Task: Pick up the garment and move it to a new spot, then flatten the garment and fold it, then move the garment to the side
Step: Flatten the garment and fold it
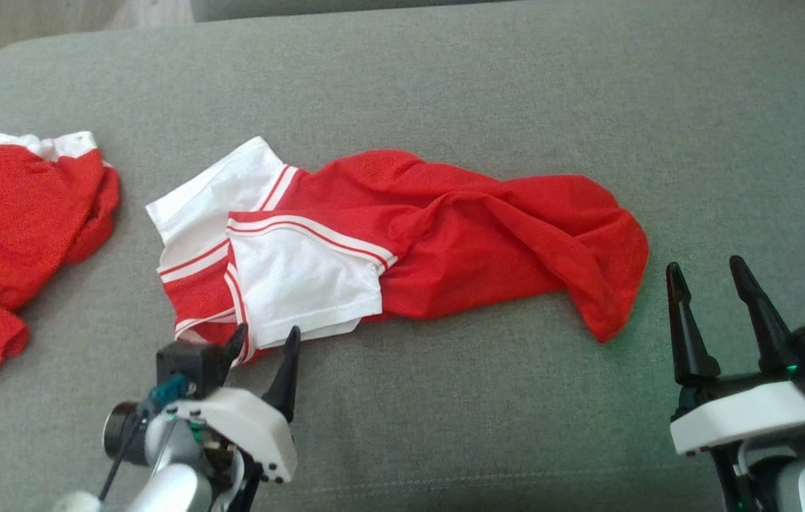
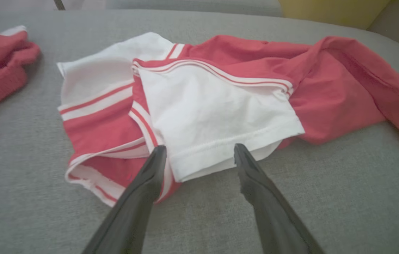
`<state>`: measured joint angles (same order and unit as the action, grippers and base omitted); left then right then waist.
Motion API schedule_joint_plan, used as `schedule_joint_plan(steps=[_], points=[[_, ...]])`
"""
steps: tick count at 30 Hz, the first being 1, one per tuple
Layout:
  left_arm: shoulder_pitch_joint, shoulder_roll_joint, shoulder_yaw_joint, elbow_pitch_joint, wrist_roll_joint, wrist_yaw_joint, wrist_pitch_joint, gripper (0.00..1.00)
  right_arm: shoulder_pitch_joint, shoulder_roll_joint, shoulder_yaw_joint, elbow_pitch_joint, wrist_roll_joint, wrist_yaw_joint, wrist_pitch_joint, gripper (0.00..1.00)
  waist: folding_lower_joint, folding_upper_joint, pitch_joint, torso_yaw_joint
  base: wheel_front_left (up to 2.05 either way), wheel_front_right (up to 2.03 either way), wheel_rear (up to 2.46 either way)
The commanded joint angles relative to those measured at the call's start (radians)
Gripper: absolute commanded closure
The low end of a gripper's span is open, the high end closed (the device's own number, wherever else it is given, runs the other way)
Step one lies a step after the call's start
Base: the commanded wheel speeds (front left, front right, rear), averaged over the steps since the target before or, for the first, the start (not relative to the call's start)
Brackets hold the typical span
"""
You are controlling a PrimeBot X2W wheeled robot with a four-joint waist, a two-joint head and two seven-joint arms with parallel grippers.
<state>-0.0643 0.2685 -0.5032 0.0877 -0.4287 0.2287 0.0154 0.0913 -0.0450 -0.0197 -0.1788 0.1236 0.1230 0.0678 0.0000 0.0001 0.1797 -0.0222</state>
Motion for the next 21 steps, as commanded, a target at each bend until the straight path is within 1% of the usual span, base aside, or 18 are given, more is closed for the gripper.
schedule_joint_plan(steps=[1,8,17,18,19,20,21], points=[[-0.054,0.007,0.037,-0.021,-0.012,-0.003,0.015,0.0,-0.032,-0.005,0.025,-0.035,0.008,0.008,-0.004,0.0,0.0,-0.0001,0.008,-0.005,0.0,0.0,0.0],[-0.071,0.007,0.042,0.02,-0.044,-0.009,0.06,0.0,-0.041,-0.005,0.027,-0.022,0.013,0.008,-0.011,0.0,0.0,-0.0001,0.023,-0.016,0.0,0.0,0.0],[-0.086,0.01,0.045,0.042,-0.047,-0.01,0.047,0.0,-0.047,-0.005,0.026,-0.016,0.018,0.008,-0.016,0.0,0.0,-0.0001,0.031,-0.02,0.0,0.0,0.0],[-0.088,0.012,0.043,0.038,-0.044,-0.011,0.042,0.24,-0.047,-0.005,0.025,-0.015,0.018,0.008,-0.017,0.0,0.0,-0.0001,0.031,-0.019,0.0,0.0,0.0],[-0.09,0.014,0.042,0.035,-0.041,-0.011,0.038,0.56,-0.047,-0.005,0.024,-0.014,0.019,0.008,-0.017,0.0,0.0,-0.0001,0.032,-0.019,0.0,0.0,0.0],[-0.09,0.016,0.041,0.032,-0.04,-0.011,0.037,1.0,-0.047,-0.005,0.024,-0.013,0.019,0.008,-0.016,0.0,0.0,-0.0001,0.031,-0.018,0.0,0.0,0.0],[-0.091,0.018,0.041,0.027,-0.037,-0.01,0.034,1.0,-0.047,-0.005,0.024,-0.012,0.019,0.008,-0.016,0.0,0.0,-0.0001,0.031,-0.018,0.0,0.0,0.0]])
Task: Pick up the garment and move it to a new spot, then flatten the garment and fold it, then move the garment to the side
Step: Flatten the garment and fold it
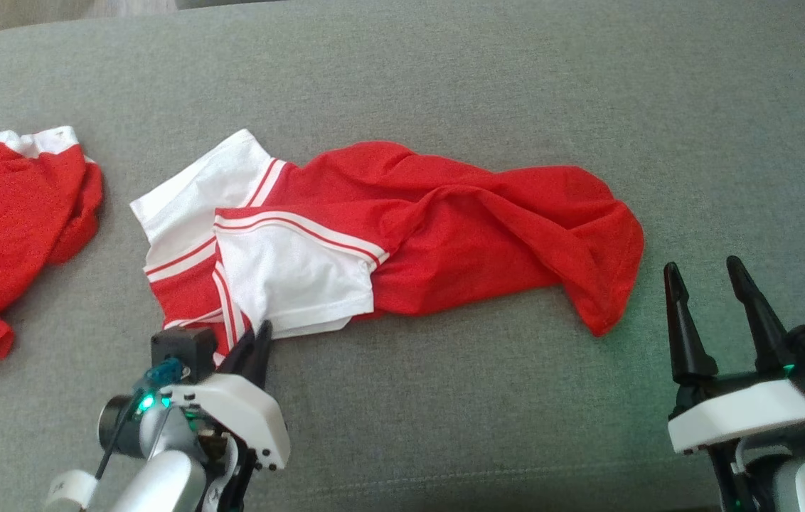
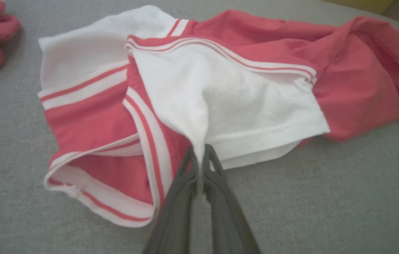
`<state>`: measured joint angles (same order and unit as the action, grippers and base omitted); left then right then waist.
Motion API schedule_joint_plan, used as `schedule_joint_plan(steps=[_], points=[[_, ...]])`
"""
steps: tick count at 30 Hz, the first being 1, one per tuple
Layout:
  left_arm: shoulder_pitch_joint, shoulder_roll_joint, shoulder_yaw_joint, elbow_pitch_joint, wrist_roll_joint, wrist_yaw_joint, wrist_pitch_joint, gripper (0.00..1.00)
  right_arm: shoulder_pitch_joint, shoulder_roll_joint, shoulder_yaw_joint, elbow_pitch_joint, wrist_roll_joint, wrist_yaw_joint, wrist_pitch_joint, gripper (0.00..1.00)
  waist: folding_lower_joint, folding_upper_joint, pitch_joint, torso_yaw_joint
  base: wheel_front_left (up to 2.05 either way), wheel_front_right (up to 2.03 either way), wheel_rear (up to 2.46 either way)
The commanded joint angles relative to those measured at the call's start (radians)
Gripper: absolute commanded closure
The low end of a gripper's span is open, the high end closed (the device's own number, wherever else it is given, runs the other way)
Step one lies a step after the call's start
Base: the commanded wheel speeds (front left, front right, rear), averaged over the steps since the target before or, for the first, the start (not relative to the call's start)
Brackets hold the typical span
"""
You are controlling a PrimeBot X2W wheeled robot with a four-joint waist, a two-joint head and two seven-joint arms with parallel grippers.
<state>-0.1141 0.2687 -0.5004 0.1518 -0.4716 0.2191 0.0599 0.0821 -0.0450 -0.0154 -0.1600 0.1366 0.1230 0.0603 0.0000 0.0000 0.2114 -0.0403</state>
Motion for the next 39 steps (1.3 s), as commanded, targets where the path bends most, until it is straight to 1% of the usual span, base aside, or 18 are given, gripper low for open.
schedule_joint_plan(steps=[1,6,12,15,23,29,30,31,32,33,39], points=[[-0.041,0.02,0.038,-0.043,0.008,0.0,-0.015,1.0,-0.038,-0.005,0.02,-0.029,0.006,0.008,-0.009,0.0,0.0,0.0,-0.001,0.001,0.0,0.0,0.0],[-0.04,0.028,0.037,-0.061,0.016,0.008,-0.018,1.0,-0.031,-0.005,0.029,-0.007,0.013,0.008,0.009,0.0,0.0,0.0,0.001,0.005,0.0,0.0,0.0],[-0.045,0.03,0.034,-0.085,0.024,0.019,-0.021,1.0,-0.002,-0.01,0.101,0.068,0.019,0.008,0.107,0.0,0.0,0.0,0.024,0.014,0.0,0.0,0.0],[-0.055,0.028,0.031,-0.09,0.028,0.021,-0.025,1.0,-0.006,-0.014,0.115,0.098,0.022,0.008,0.131,0.0,0.0,0.0,0.044,0.02,0.0,0.0,0.0],[-0.086,0.019,0.023,-0.089,0.036,0.021,-0.035,1.0,-0.067,-0.019,0.105,0.172,0.014,0.008,0.121,0.0,0.0,0.0,0.089,0.03,0.0,0.0,0.0],[-0.108,0.014,0.018,-0.082,0.041,0.02,-0.045,1.0,-0.111,-0.019,0.104,0.223,0.018,0.008,0.094,0.0,0.0,0.0,0.113,0.034,0.0,0.0,0.0],[-0.11,0.014,0.017,-0.081,0.041,0.02,-0.047,1.0,-0.116,-0.018,0.104,0.229,0.02,0.008,0.091,0.03,0.0,0.0,0.115,0.034,0.0,0.0,0.0],[-0.112,0.014,0.018,-0.08,0.04,0.02,-0.049,1.0,-0.12,-0.018,0.102,0.234,0.024,0.008,0.089,0.53,0.0,0.0,0.117,0.034,0.0,0.0,0.0],[-0.113,0.014,0.018,-0.079,0.04,0.02,-0.052,1.0,-0.123,-0.017,0.102,0.239,0.026,0.008,0.088,0.82,0.0,0.0,0.119,0.034,0.0,0.0,0.0],[-0.114,0.014,0.019,-0.078,0.04,0.021,-0.054,1.0,-0.126,-0.017,0.101,0.243,0.027,0.008,0.087,1.0,0.0,0.0,0.121,0.033,0.0,0.0,0.0],[-0.12,0.022,0.033,-0.093,0.049,0.029,-0.101,1.0,-0.129,-0.027,0.071,0.211,0.018,0.008,0.051,1.0,0.0,0.0,0.111,0.029,0.0,0.0,0.0]])
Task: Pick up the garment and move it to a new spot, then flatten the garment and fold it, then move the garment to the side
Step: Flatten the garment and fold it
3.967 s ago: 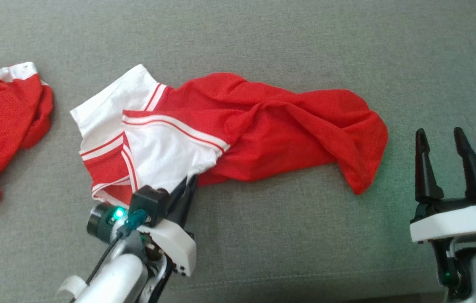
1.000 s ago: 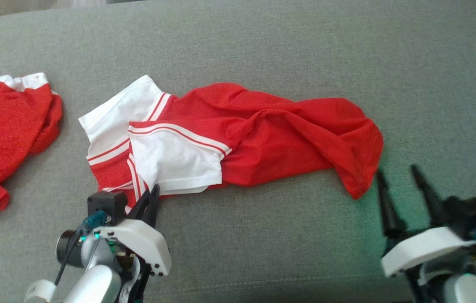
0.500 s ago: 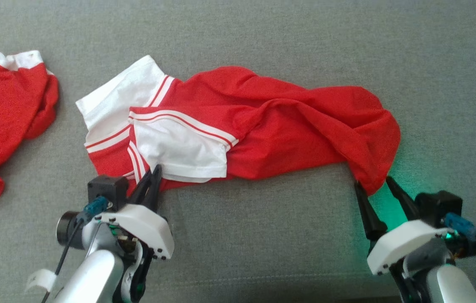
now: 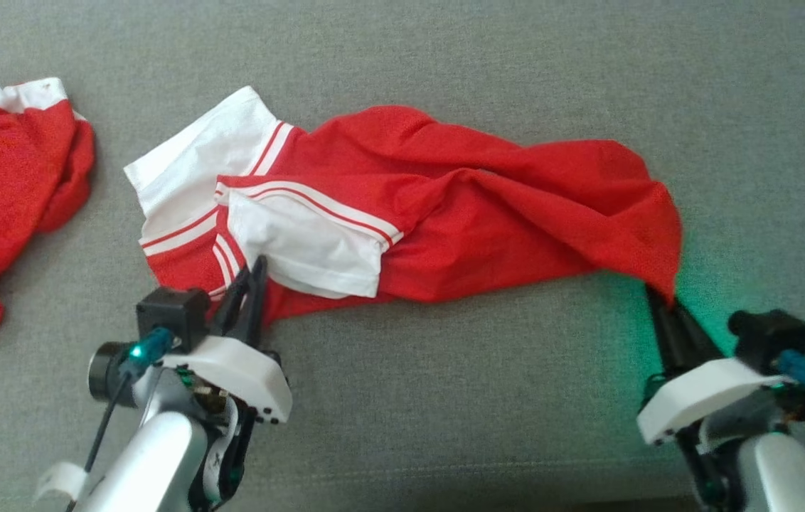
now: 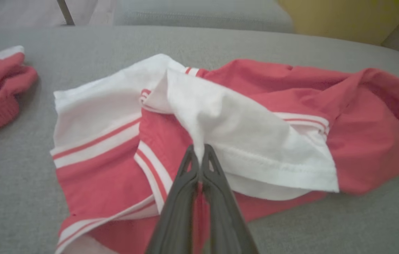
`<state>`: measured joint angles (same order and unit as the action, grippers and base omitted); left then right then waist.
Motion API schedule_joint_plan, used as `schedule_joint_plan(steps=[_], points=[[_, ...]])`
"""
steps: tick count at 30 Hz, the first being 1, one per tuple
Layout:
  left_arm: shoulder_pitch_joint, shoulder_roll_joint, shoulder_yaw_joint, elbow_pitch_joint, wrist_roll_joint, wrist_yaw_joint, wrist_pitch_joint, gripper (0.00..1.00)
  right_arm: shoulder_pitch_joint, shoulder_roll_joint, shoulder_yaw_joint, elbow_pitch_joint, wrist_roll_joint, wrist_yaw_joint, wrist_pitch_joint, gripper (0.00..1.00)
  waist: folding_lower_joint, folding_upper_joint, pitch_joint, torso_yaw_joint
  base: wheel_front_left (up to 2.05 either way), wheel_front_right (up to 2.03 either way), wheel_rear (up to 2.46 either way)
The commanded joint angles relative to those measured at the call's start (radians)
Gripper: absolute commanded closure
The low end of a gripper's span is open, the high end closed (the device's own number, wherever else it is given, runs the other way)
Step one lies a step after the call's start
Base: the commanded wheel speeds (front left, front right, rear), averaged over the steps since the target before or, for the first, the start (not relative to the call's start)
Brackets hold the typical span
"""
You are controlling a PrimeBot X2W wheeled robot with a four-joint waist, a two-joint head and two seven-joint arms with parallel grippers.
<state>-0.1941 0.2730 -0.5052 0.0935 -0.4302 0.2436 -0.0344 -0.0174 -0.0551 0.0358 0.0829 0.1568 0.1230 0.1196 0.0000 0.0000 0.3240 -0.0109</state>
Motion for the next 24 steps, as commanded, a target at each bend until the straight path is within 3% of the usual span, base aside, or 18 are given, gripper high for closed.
schedule_joint_plan(steps=[1,8,13,24], points=[[-0.039,0.019,0.043,-0.044,0.009,0.008,-0.018,1.0,-0.029,-0.021,0.01,-0.047,-0.007,0.008,-0.015,1.0,0.0,0.0,-0.007,-0.002,0.0,0.0,0.0],[-0.069,0.061,0.105,-0.179,0.047,0.044,-0.104,1.0,-0.056,-0.104,-0.07,-0.184,-0.05,0.008,-0.026,1.0,0.0,0.0,-0.061,-0.01,0.0,0.0,0.0],[-0.147,0.097,0.155,-0.312,0.083,0.059,-0.141,1.0,-0.104,-0.181,-0.122,-0.295,-0.053,0.008,0.025,1.0,0.0,0.0,-0.115,-0.011,0.0,0.0,0.0],[-0.441,0.159,0.208,-0.493,0.142,0.038,-0.066,1.0,-0.308,-0.382,-0.169,-0.497,0.008,0.008,0.214,1.0,0.0,0.0,-0.236,-0.018,0.0,0.0,0.0]])
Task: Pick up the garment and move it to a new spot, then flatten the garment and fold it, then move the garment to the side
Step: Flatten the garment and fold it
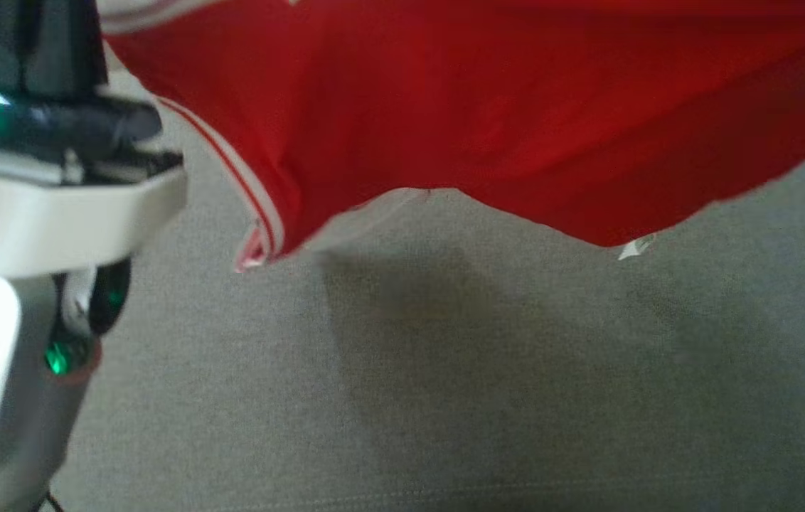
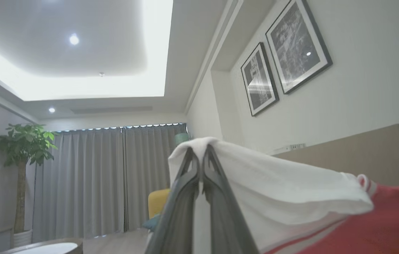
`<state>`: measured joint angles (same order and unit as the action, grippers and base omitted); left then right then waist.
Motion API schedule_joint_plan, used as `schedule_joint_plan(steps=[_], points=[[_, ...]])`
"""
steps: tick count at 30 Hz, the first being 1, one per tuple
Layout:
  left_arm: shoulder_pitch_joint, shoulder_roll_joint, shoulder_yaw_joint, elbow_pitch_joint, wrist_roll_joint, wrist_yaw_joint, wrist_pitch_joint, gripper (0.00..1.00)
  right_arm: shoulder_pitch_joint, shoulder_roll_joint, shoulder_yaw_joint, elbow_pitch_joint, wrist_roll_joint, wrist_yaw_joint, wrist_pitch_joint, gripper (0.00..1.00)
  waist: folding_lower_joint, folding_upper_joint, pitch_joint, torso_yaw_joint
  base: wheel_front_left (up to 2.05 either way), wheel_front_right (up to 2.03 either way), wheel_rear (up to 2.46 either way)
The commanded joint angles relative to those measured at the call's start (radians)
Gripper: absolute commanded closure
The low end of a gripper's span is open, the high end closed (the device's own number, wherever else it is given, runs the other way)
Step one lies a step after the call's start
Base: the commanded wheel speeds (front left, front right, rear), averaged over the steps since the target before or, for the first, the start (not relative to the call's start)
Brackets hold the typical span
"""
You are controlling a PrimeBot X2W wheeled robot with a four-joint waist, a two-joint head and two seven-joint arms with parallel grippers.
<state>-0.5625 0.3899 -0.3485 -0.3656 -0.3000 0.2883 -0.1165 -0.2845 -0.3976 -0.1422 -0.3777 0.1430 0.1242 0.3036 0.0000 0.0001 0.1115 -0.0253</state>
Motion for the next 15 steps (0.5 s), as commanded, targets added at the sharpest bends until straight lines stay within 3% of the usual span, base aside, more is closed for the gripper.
schedule_joint_plan(steps=[1,8,15], points=[[-0.098,0.042,0.05,-0.038,0.011,-0.012,0.028,1.0,-0.06,-0.056,0.013,-0.044,0.038,0.007,0.052,1.0,0.0,-0.0001,-0.031,-0.005,0.0,0.0,0.0],[-0.207,0.028,0.017,0.003,-0.004,-0.048,0.082,1.0,-0.154,-0.122,0.009,-0.057,0.108,0.007,0.154,1.0,0.0,-0.0001,-0.046,-0.006,0.0,0.0,0.0],[-0.335,-0.029,-0.027,0.183,-0.046,-0.104,0.086,1.0,-0.258,-0.13,0.034,0.054,0.191,0.007,0.169,1.0,0.0,-0.0001,0.011,-0.01,0.0,0.0,0.0]])
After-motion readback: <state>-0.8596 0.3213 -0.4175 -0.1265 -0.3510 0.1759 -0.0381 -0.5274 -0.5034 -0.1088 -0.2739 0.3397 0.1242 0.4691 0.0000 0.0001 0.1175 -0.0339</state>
